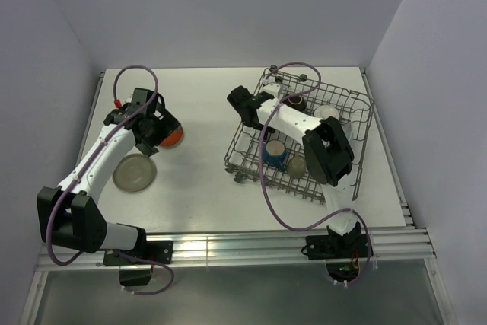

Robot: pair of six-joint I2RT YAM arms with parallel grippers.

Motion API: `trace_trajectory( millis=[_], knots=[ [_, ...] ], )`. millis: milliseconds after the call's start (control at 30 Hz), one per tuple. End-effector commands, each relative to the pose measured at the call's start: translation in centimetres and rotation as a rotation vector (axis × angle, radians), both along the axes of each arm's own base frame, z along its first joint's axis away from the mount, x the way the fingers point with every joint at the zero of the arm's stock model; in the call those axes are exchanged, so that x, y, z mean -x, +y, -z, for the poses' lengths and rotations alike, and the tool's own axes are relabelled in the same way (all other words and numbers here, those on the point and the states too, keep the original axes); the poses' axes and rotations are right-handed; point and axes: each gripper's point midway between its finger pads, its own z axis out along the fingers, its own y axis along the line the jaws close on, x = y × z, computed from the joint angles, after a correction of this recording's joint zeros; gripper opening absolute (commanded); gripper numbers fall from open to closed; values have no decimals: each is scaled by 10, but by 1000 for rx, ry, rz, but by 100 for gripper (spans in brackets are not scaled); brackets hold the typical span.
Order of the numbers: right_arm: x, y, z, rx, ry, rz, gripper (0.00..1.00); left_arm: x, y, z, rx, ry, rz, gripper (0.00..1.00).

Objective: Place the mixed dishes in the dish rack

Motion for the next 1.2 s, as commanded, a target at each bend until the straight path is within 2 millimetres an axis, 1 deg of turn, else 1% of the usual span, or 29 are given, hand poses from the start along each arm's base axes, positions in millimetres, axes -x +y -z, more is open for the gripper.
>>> trace_trajectory(
  millis=[0,67,100,200,300,367,433,500,533,567,600,633,667,700,733,767,800,833,867,900,933,967,1000,1033,1067,1100,1133,1167],
  knots=[
    [-8,2,-6,-25,-43,-3,56,-4,-5,2,27,-10,12,99],
    [-4,2,-6,-34,-43,-10,88,-2,-6,6,32,0,14,99],
    [-2,4,-5,-32,-41,-17,99,-1,-7,8,38,5,18,99],
    [4,3,-6,-29,-46,-25,100,0,-8,9,44,10,17,99],
    [12,6,-15,-33,-65,-42,100,1,-8,12,57,14,14,99],
    [19,9,-24,-41,-84,-56,100,1,-10,13,70,16,17,99],
    [26,7,-36,-44,-101,-63,100,0,-8,15,82,21,11,99],
    [32,7,-46,-51,-122,-71,100,-2,-3,19,94,31,-4,99],
    [37,4,-56,-60,-140,-76,100,-4,-1,21,106,30,-6,99],
    [42,5,-63,-62,-151,-86,100,-5,-3,26,136,38,0,99],
    [47,2,-66,-56,-157,-89,100,-7,4,30,152,48,-23,99],
    [52,-4,-82,-61,-188,-85,100,-8,6,33,170,54,-29,99],
    [55,-6,-88,-63,-204,-86,100,-11,4,35,212,58,-23,99],
    [62,-9,-90,-54,-207,-93,100,-12,12,44,235,82,-50,99],
    [66,-15,-107,-71,-253,-89,100,-13,14,47,255,91,-62,99],
    [70,-17,-113,-78,-267,-95,100,-16,14,54,280,106,-72,99],
    [75,-23,-113,-74,-267,-99,100,-18,16,57,290,112,-84,99],
    [79,-26,-125,-101,-300,-102,100,-21,15,59,295,117,-89,99],
    [81,-29,-129,-102,-308,-107,100,-27,24,65,301,132,-130,99],
    [85,-33,-131,-99,-311,-109,100,-29,26,69,297,145,-143,99],
    [88,-37,-140,-114,-336,-109,100,-32,27,73,296,155,-156,99],
    [89,-38,-143,-111,-341,-121,100,-35,27,81,303,178,-180,99],
    [92,-40,-143,-111,-343,-127,100,-39,27,82,310,179,-190,98],
    [93,-42,-151,-134,-372,-130,100,-46,26,84,323,169,-209,97],
    [94,-43,-153,-138,-382,-134,100,-49,26,88,329,171,-222,96],
    [97,-45,-150,-129,-376,-145,100,-52,26,90,337,165,-229,96],
    [98,-47,-157,-149,-407,-146,100,-57,26,91,342,144,-236,95],
    [99,-48,-158,-147,-413,-155,100,-59,27,93,340,143,-253,95]
  ],
)
